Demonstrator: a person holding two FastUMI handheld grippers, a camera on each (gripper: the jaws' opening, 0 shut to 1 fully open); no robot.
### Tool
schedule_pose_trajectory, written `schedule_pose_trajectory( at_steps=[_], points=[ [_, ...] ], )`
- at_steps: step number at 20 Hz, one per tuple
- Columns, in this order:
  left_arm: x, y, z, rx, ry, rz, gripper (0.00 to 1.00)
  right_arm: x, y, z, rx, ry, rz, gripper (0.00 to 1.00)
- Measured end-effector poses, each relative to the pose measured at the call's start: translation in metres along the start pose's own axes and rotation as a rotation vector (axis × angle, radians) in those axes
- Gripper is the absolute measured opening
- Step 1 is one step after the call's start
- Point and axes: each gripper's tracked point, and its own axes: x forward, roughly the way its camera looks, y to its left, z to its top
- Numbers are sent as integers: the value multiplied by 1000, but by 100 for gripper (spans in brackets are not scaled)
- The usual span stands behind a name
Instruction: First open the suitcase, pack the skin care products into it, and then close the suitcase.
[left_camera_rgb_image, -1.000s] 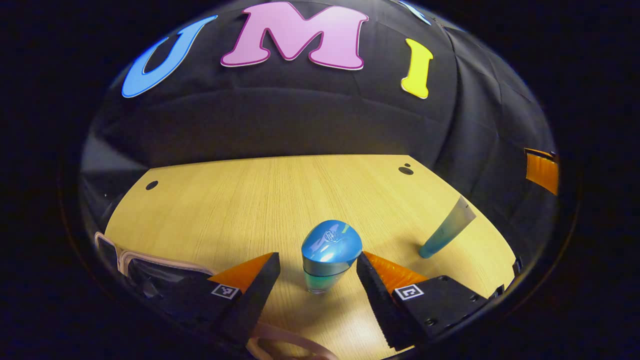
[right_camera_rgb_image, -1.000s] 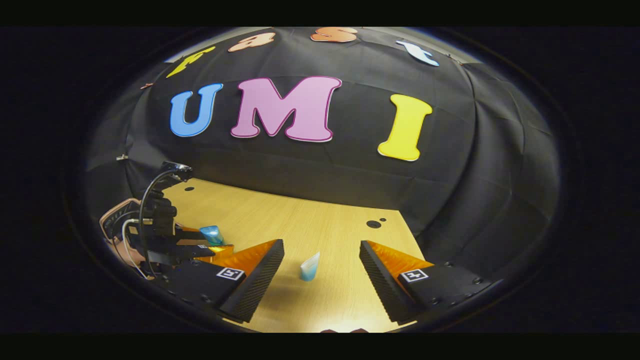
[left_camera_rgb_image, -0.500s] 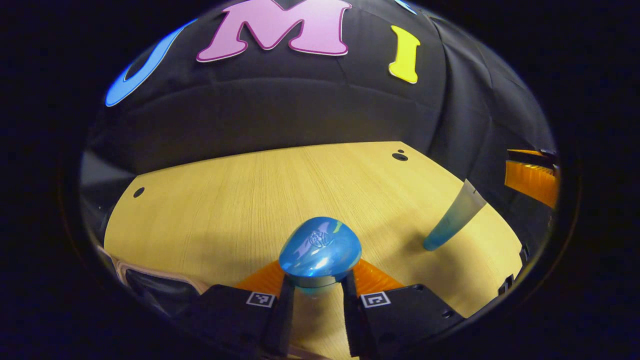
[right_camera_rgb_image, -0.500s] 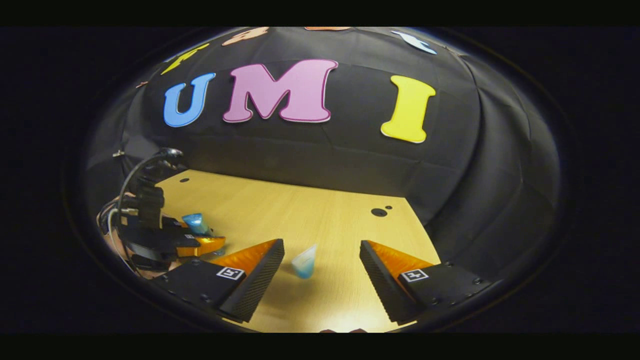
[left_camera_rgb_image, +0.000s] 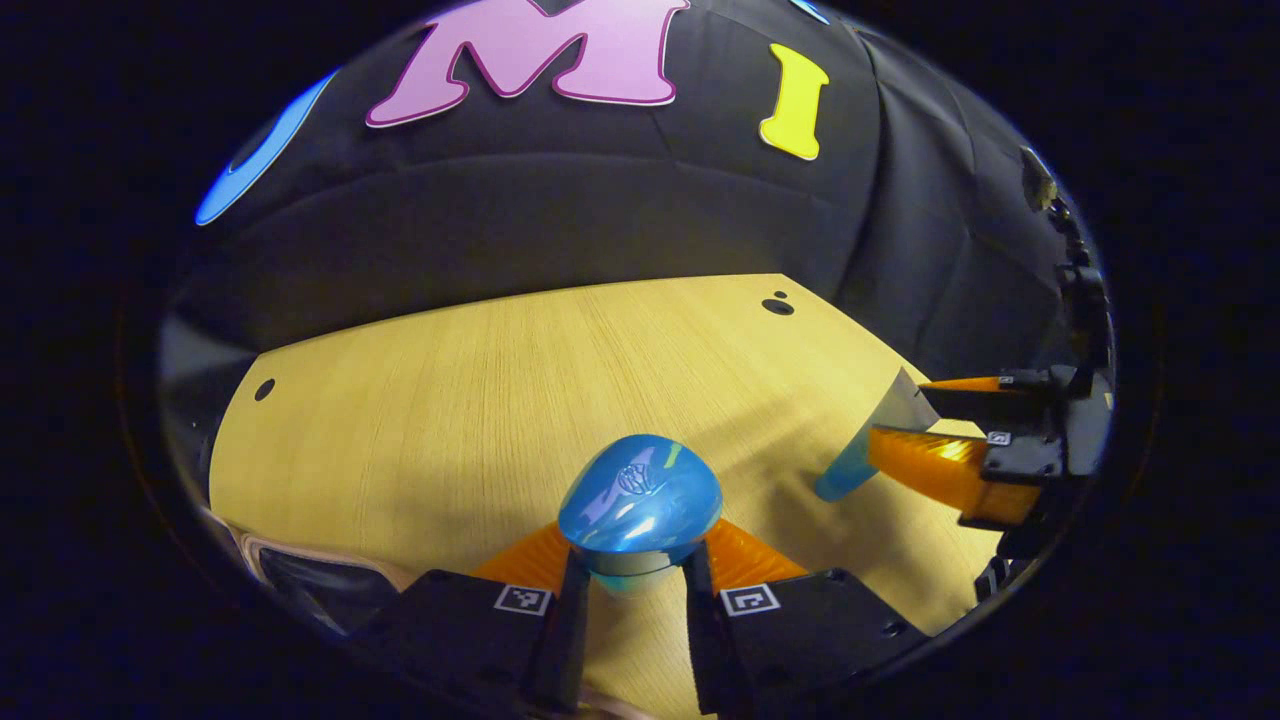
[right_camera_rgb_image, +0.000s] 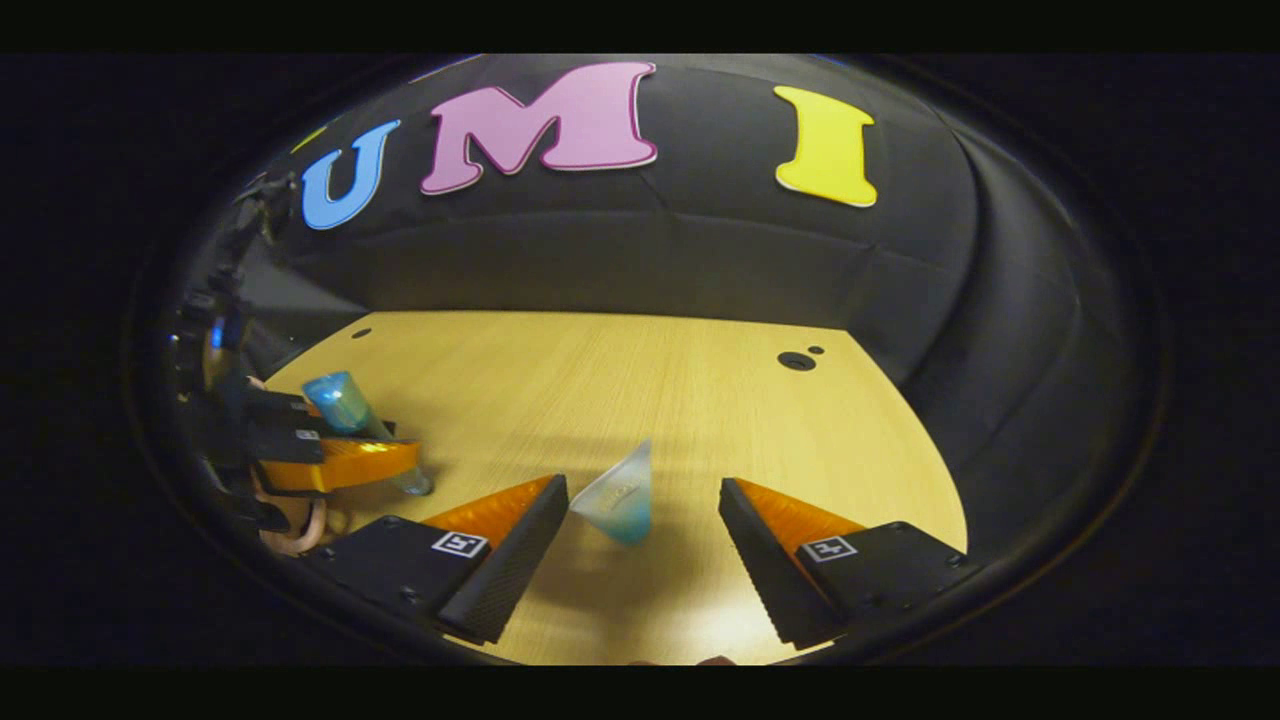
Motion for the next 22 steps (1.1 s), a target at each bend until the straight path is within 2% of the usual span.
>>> schedule_pose_trajectory(
  at_steps=[1, 2, 4, 5, 6, 8, 9, 10, 11, 15, 16, 18, 19, 20, 22],
  points=[
    [-2, -1, 3, 2, 2, 0, 47, 9, 1, -6, 5, 27, 2, 98],
    [-5, -1, 6, 3, 1, 0, 47, 16, 2, -11, 10, 43, 6, 94],
    [-10, 1, 9, 5, 0, 2, 47, 24, 0, -21, 25, 63, 0, 97],
    [-12, 1, 9, 4, 0, 3, 43, 28, 0, -27, 42, 78, -1, 91],
    [-14, 1, 9, 6, 6, 3, 47, 36, 1, -32, 57, 94, -14, 84],
    [-19, 2, 6, 2, 18, 5, 47, 40, -12, -25, 55, 65, -61, 41],
    [-21, 1, 5, -9, 24, 0, 47, 39, -12, -23, 68, 70, -54, 38],
    [-25, 2, 5, -26, 30, -4, 47, 39, -12, -23, 79, 65, -50, 28],
    [-30, 5, 3, -43, 39, -9, 47, 38, -12, -23, 83, 70, -46, 34],
    [-69, 30, -4, -49, 100, -19, 47, 11, -10, -14, 102, 50, -20, 34],
    [-82, 42, -10, -48, 126, -15, 50, 1, -8, -7, 105, 34, -11, 34],
    [-113, 68, -21, -74, 188, -8, 50, -20, -2, 2, 108, 11, 17, 34],
    [-129, 76, -26, -97, 216, -17, 47, -31, 2, 4, 107, 12, 33, 34],
    [-148, 90, -30, -104, 242, 1, 50, -43, 6, 6, 104, 8, 46, 34],
    [-181, 122, -42, -81, 288, 57, 47, -66, 13, 15, 92, -12, 62, 34]
  ],
)
